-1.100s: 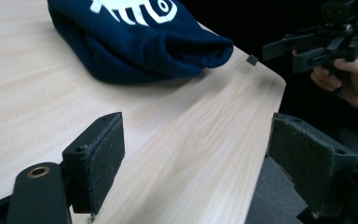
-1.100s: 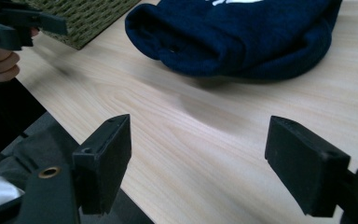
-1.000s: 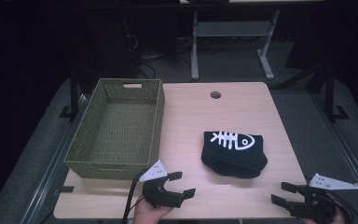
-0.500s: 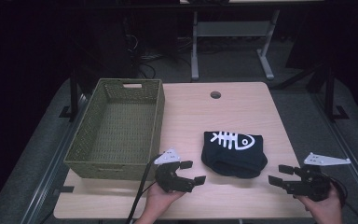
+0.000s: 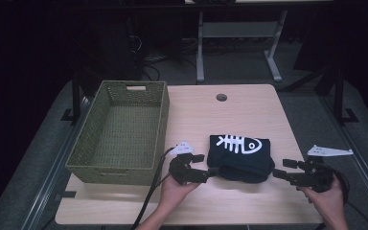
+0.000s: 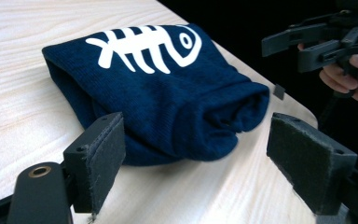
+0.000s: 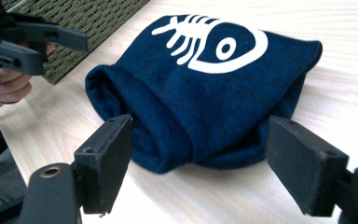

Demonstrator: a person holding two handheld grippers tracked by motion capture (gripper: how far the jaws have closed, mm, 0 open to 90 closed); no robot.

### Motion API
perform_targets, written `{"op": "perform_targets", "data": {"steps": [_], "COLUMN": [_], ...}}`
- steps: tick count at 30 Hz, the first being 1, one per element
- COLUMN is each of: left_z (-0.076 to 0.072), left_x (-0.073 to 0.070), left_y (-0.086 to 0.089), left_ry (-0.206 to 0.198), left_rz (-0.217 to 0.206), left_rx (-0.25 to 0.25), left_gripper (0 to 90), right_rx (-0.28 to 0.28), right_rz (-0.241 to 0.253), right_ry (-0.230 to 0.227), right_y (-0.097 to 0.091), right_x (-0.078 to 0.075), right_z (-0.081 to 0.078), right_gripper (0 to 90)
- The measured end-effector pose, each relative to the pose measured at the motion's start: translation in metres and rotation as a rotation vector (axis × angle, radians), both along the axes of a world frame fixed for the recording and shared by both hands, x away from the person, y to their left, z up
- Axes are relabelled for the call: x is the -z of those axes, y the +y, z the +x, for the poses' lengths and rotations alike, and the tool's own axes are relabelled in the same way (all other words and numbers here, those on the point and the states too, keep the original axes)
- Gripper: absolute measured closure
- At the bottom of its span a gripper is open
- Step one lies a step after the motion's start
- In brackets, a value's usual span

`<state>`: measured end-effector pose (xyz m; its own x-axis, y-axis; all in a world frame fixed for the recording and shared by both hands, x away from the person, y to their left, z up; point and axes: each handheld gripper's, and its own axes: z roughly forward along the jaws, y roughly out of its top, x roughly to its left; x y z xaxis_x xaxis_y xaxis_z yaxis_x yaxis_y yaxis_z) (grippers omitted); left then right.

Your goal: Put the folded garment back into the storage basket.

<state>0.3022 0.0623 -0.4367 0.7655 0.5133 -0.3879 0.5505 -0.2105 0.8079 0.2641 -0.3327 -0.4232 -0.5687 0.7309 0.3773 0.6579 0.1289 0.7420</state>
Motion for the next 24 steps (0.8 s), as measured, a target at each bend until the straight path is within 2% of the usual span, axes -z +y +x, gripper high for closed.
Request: {"op": "perform_targets", "data": {"steps": [2,5,7,10,12,16,18,19,24], "left_z": [0.005,0.014,0.021,0.029,0.033,0.043,0.047,0.052,0.059], "left_x": [0.001,0.005,0.007,0.01,0.012,0.018,0.021,0.025,0.031], "left_y": [-0.004,-0.011,-0.015,-0.019,-0.023,-0.026,-0.028,-0.029,-0.032], "left_ry": [0.005,0.009,0.029,0.045,0.05,0.083,0.093,0.117,0.149], "left_rz": [0.004,0.037,0.049,0.048,0.064,0.06,0.073,0.072,0.077], "left_rx": [-0.016,-0.046,-0.054,-0.069,-0.08,-0.095,-0.114,-0.12,-0.131], "left_gripper": [19.6,19.9,20.1,20.5,21.1,22.4,23.8,23.9,25.4], "right_rx": [-0.004,-0.001,0.006,0.014,0.024,0.04,0.052,0.055,0.071], "right_rz": [0.002,0.004,-0.021,-0.027,-0.035,-0.037,-0.042,-0.046,-0.033], "right_ry": [0.01,0.024,0.056,0.071,0.084,0.104,0.122,0.133,0.163], "right_y": [0.001,0.002,0.003,0.003,0.002,0.002,0.002,0.002,0.002], "right_x": [0.0,0.002,0.006,0.009,0.011,0.017,0.02,0.024,0.03], "right_z": [0.007,0.017,0.028,0.034,0.04,0.05,0.055,0.058,0.065], "right_gripper": [23.7,23.9,23.9,23.9,24.0,24.3,24.6,25.8,28.9]}}
